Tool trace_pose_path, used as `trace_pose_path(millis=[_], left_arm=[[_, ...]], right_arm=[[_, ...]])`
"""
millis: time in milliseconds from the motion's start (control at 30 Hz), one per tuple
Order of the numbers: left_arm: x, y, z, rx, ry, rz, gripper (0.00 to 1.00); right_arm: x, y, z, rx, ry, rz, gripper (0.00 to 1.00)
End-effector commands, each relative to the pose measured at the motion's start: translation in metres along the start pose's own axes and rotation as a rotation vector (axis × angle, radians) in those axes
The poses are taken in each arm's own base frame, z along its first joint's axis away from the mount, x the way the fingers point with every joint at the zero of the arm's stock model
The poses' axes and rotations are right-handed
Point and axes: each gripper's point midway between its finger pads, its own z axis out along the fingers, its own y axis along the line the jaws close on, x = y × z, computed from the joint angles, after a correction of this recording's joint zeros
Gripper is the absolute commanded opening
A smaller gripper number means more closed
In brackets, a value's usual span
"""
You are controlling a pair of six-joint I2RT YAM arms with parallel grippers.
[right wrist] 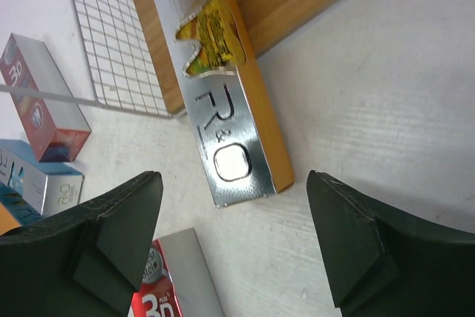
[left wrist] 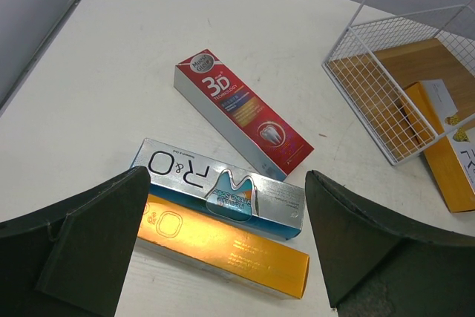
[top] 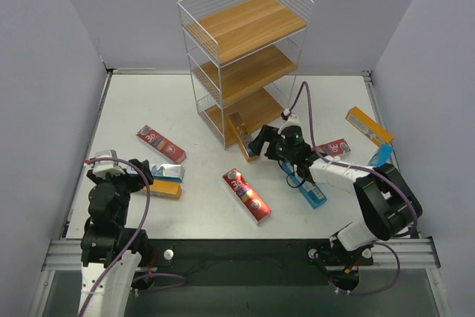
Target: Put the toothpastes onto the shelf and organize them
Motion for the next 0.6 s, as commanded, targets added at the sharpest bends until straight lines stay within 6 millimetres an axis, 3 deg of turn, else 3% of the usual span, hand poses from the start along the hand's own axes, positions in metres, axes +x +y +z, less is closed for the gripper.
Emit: trace_pose_path(millis=[0, 133, 367, 567], left_arm=[[-0.019, -0.006, -0.001, 0.023, -0.048, -0.006, 0.97], [-0.018, -0.006, -0.001, 0.024, -0.047, -0.004, 0.97], [-0.016, -0.007, 0.001, 0.028, -0.038, -0.003, 0.97], [-0.016, -0.008, 0.001, 0.031, -0.032, -0.001, 0.97]], right_arm=[[0.005, 0.014, 0.001, -0.072, -0.003, 0.074, 0.80], [0.026, 0.001, 0.009, -0.064, 0.042, -0.029, 0.79], [0.034, 0.009, 0.022, -0.114, 0.053, -0.061, 0.74], [0.037, -0.005, 0.034, -0.041, 0.068, -0.152, 0.70]])
